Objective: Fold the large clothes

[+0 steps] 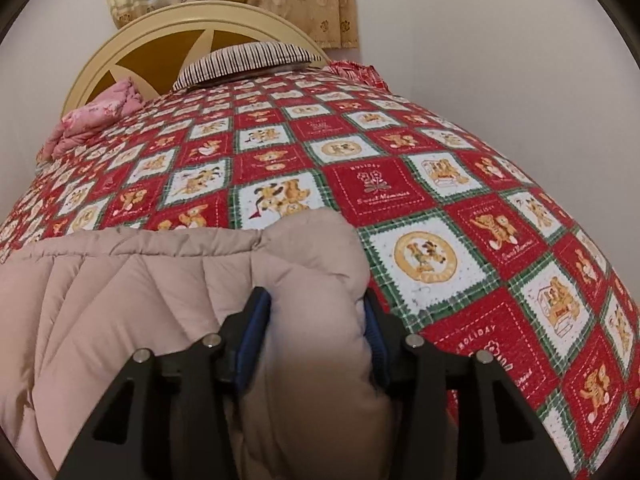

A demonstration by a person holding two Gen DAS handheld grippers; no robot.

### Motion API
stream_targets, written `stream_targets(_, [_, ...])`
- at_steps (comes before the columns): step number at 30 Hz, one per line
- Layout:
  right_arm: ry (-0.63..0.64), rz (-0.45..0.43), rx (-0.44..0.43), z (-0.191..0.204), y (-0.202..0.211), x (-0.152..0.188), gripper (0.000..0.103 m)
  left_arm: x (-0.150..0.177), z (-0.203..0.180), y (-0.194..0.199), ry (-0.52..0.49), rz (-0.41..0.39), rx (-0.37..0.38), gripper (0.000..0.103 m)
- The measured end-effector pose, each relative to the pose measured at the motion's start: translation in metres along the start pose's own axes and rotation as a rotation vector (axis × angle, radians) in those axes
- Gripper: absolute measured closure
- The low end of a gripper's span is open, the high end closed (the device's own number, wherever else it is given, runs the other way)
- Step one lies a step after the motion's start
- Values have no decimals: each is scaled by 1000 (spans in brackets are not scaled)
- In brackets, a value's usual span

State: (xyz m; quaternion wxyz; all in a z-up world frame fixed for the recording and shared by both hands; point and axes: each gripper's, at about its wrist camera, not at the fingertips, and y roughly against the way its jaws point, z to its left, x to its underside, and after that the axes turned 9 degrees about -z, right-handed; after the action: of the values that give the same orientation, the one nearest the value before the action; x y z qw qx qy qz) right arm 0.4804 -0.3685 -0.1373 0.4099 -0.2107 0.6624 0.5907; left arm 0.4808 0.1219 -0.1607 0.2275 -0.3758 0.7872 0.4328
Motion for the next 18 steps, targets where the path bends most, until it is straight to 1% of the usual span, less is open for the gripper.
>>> stream_targets(2, [-2,60,4,-1,3,-8,52,1,-3,-1,-19,5,-24,50])
stream_targets(3, [-12,51,37,-1,15,-15,54,0,-3,-2,-24,5,-32,50])
stream_targets(4, [-46,-40,52,0,43,-23,54,0,-4,-2,-28,6,-37,50])
stream_targets(5, [-73,-119,43,3,69,-28,56,1,-4,-2,-33,6,-42,50])
stream_targets(6, [-89,-170,15,10,92,-32,59,0,-5,-3,-39,6,-48,50])
stream_targets(7, [-89,-178,-13,19,106,-34,63,1,-5,-3,-44,5,-53,50])
stream_targets(8, [-81,-164,-70,36,123,-35,72,1,-6,-3,-50,3,-61,50])
stream_targets(9, [-80,-151,-121,48,131,-33,74,1,-7,-2,-57,2,-69,50])
stream_targets(10, [-79,-132,-193,65,139,-29,74,2,-8,-2,-64,1,-77,50])
stream_targets(11, [-69,-112,-248,83,143,-25,74,2,-10,-2,-76,0,-90,50])
stream_targets(12, [-32,-85,-289,110,145,-18,74,3,-11,-2,-83,-1,-98,50])
stream_targets(13, [0,-72,-299,127,143,-13,74,3,-12,-2,-92,-1,-108,50])
stream_targets(14, [44,-61,-299,149,138,-6,74,3,-13,-2,-99,-1,-117,50])
stream_targets(16, [64,-36,-296,173,122,6,74,4,-14,-2,-112,-1,-131,50])
stream_targets(17, [63,-11,-284,180,109,13,74,4,-13,-3,-115,0,-134,50])
stream_targets(18, [71,17,-249,185,93,24,77,4,-13,-3,-115,1,-135,50])
